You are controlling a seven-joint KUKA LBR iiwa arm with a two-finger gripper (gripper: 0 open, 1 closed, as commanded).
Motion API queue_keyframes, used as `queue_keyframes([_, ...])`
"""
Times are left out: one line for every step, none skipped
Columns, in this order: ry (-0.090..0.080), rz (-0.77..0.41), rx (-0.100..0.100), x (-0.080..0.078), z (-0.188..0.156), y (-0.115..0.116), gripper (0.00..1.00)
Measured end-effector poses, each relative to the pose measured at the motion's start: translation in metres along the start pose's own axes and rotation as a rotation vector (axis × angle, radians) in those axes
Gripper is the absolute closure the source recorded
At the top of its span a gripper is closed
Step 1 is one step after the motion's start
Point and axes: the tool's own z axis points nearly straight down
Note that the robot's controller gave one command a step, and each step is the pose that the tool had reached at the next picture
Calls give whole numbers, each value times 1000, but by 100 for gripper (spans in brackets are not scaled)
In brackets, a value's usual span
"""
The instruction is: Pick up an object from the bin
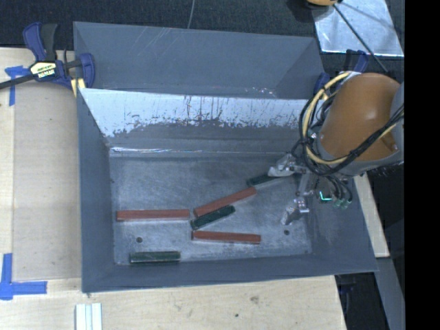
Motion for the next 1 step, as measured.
queue_keyframes([-8,-2,1,-2,-4,0,0])
